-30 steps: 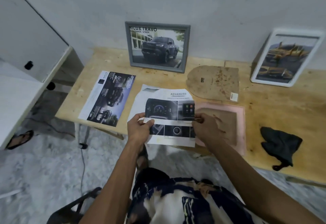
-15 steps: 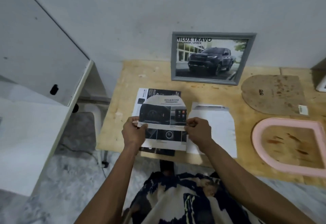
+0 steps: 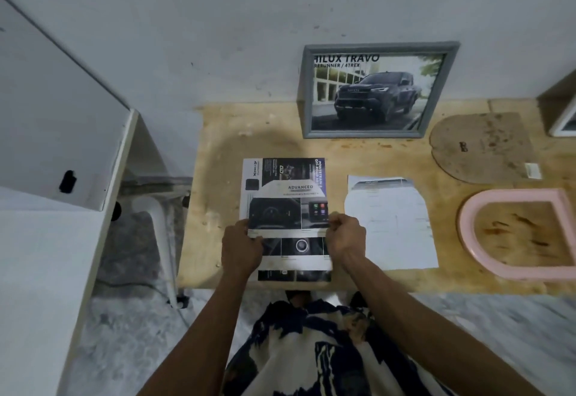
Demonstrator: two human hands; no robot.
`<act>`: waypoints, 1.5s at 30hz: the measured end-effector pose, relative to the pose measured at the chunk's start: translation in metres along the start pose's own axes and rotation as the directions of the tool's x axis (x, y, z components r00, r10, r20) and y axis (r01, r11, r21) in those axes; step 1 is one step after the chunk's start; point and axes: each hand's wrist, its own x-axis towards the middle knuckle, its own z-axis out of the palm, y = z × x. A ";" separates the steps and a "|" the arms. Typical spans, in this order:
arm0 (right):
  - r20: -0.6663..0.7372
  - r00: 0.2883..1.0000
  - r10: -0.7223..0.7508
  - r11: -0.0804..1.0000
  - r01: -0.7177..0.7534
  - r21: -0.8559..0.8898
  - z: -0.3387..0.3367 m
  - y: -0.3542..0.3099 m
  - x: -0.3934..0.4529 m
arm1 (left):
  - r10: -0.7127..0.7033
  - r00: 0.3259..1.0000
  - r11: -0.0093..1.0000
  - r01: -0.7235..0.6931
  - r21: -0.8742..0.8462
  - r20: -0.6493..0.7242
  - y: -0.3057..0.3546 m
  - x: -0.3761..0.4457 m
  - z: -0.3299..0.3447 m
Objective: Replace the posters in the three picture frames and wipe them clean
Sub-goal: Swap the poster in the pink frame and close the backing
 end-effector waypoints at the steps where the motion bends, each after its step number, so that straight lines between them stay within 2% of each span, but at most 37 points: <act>1: 0.005 1.000 0.005 1.000 -0.005 -0.013 0.002 0.001 0.001 | -0.003 1.000 1.000 0.003 0.015 0.007 -0.001 0.001 0.000; 9: 0.020 0.999 -0.048 0.997 0.049 -0.060 0.006 0.006 0.000 | -0.028 1.000 0.989 0.025 0.149 0.014 -0.001 0.000 0.005; 12: -0.053 0.998 -0.020 1.000 0.020 -0.005 -0.003 0.011 0.001 | 0.011 1.000 0.982 -0.010 0.187 -0.004 0.004 0.000 0.009; 15: -0.138 0.990 0.030 0.999 -0.032 -0.015 -0.030 0.024 0.001 | 0.101 0.995 0.986 -0.101 0.134 0.007 0.023 0.001 0.020; 18: -0.222 0.972 0.079 0.994 -0.093 -0.050 -0.066 0.050 0.005 | 0.192 0.978 0.978 -0.197 0.063 0.077 0.054 -0.004 0.042; 21: -0.243 0.959 0.144 0.982 -0.168 -0.081 -0.098 0.074 0.007 | 0.271 0.940 0.957 -0.286 0.045 0.207 0.081 -0.015 0.070; 24: -0.224 0.957 0.183 0.963 -0.220 -0.155 -0.117 0.094 0.016 | 0.213 0.907 0.977 -0.206 -0.058 0.363 0.103 -0.025 0.094; 26: -0.203 0.961 0.187 0.957 -0.225 -0.182 -0.122 0.104 0.023 | 0.153 0.902 0.988 -0.138 -0.066 0.404 0.115 -0.031 0.106; 29: -0.163 0.970 0.178 0.963 -0.206 -0.175 -0.126 0.107 0.026 | 0.092 0.940 0.996 -0.082 -0.043 0.329 0.129 -0.037 0.119; 32: -0.137 0.972 0.190 0.966 -0.210 -0.148 -0.132 0.111 0.032 | -0.021 0.967 0.990 0.056 -0.131 0.254 0.137 -0.039 0.134; 36: -0.125 0.970 0.210 0.977 -0.204 0.063 -0.145 0.120 0.039 | -0.163 0.975 0.955 0.195 -0.226 0.154 0.150 -0.052 0.144; 39: -0.120 0.977 0.177 0.973 -0.156 0.170 -0.159 0.126 0.044 | -0.200 0.979 0.945 0.205 -0.254 0.046 0.162 -0.064 0.152; 45: 0.053 0.997 0.061 0.988 -0.067 0.136 -0.197 0.129 0.058 | -0.296 0.949 0.862 0.218 -0.457 -0.106 0.182 -0.093 0.167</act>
